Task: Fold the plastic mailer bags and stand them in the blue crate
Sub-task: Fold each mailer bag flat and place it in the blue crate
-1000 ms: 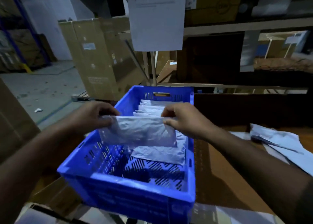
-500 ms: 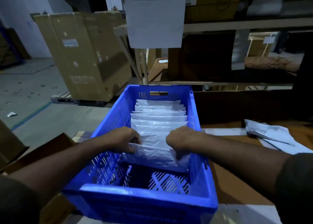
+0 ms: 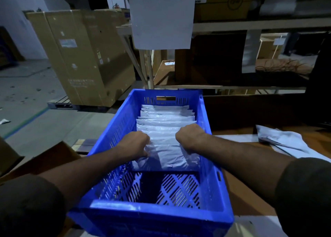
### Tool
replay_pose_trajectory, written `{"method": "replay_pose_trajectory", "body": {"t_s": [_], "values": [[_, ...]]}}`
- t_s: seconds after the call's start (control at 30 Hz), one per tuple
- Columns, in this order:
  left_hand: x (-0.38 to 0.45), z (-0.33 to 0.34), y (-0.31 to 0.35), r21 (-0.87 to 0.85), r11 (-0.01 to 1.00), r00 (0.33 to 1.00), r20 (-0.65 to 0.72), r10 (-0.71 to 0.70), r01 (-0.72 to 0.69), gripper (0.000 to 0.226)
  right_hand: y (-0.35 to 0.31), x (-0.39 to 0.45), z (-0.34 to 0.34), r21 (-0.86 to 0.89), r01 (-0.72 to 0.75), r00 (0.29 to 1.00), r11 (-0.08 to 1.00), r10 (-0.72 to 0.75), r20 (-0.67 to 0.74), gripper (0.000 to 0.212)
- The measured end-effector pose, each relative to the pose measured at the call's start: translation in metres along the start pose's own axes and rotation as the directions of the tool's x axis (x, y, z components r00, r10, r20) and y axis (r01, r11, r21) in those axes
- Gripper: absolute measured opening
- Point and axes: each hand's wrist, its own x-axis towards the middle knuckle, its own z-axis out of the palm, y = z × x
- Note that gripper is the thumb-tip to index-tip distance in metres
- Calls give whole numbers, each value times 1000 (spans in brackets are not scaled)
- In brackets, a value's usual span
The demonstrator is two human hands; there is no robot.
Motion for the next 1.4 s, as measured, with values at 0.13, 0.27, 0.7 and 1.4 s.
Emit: {"method": "replay_pose_trajectory", "body": {"t_s": [0.13, 0.27, 0.7, 1.4], "values": [[-6, -5, 3, 76, 997, 999, -46, -22, 26, 39, -1, 0, 6, 22, -19, 1000, 1000, 19, 4, 24], [-13, -15, 2, 41, 998, 996, -72, -52, 55, 47, -2, -3, 6, 38, -20, 1000, 999, 20, 11, 16], [-6, -46, 2, -235, 970, 992, -91, -88, 64, 40, 9, -26, 0, 272, -33, 941, 962, 122, -315, 16], [115, -123, 344, -205, 899, 913, -221, 343, -387, 33, 192, -221, 177, 731, -502, 568, 462, 814, -125, 11]]}}
